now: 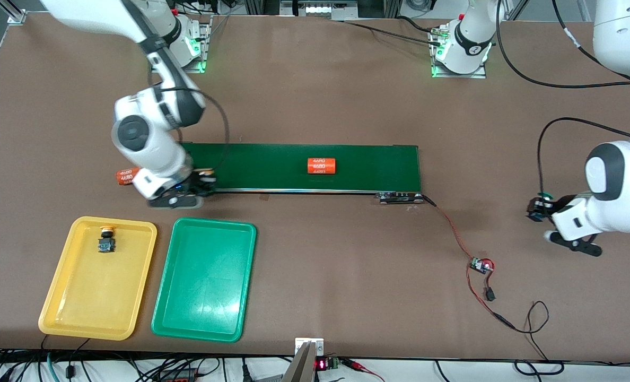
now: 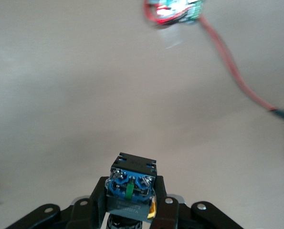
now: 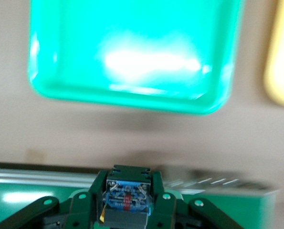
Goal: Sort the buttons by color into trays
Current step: 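Carry the button to the yellow tray while the left gripper grasps a button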
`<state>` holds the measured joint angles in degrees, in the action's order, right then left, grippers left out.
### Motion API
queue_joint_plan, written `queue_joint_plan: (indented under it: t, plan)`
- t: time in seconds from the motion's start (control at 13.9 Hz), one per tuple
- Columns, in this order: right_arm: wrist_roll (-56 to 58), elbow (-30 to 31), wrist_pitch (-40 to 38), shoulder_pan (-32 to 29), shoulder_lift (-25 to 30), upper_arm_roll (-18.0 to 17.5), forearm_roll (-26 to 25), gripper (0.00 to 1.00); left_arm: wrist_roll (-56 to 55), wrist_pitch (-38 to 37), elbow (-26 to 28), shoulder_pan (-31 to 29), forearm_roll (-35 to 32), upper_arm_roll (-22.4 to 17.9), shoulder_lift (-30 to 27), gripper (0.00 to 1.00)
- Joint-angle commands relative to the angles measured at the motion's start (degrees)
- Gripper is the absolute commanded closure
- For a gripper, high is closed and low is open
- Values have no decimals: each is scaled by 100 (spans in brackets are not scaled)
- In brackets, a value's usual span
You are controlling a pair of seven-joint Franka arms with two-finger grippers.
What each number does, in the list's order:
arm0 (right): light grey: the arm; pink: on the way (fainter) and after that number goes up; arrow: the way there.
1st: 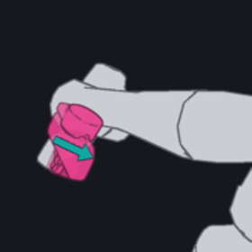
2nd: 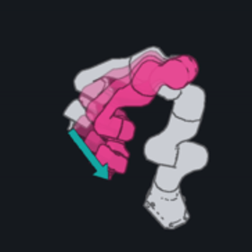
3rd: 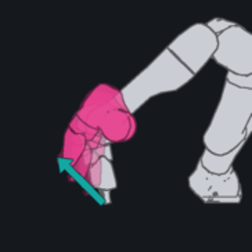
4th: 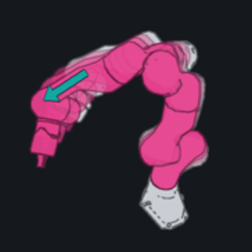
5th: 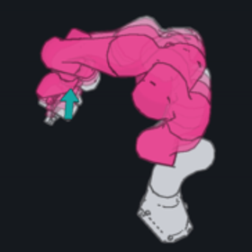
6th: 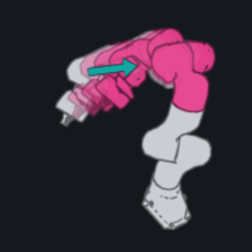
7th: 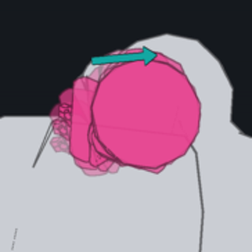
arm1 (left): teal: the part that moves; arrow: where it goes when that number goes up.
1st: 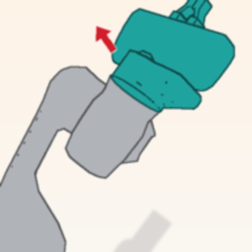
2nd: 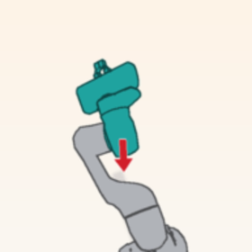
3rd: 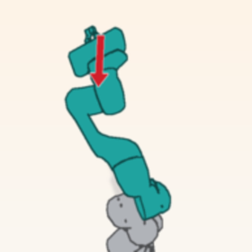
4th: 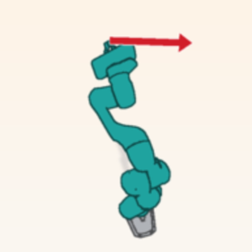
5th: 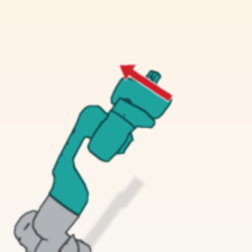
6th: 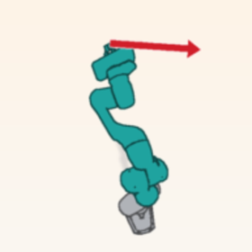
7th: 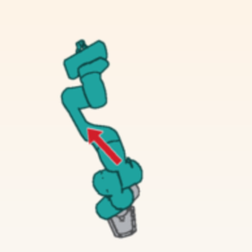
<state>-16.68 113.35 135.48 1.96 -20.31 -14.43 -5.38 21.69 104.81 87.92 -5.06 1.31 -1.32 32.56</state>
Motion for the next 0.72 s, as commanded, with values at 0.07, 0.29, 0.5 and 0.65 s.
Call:
queue_joint_plan:
  t: [0.07, 0.29, 0.5, 0.65]
  plan:
    - [1060, -348, -180, -626, -34, 62, 37, 89, -1812, -452, -30, -30, 106, 1078, -232, 81]
    - [1612, -786, -163, -881, -438, 325, -531, 90, -2693, -444, 76, -39, 97, 1922, -364, 81]
    - [2010, -1217, -119, -882, -825, 766, -973, 90, -3687, -365, 514, -39, 71, 2582, -452, 81]
    - [2256, -1708, -110, -891, -1245, 976, -1236, 90, -4336, 81, 917, -39, 71, 3004, -478, 81]
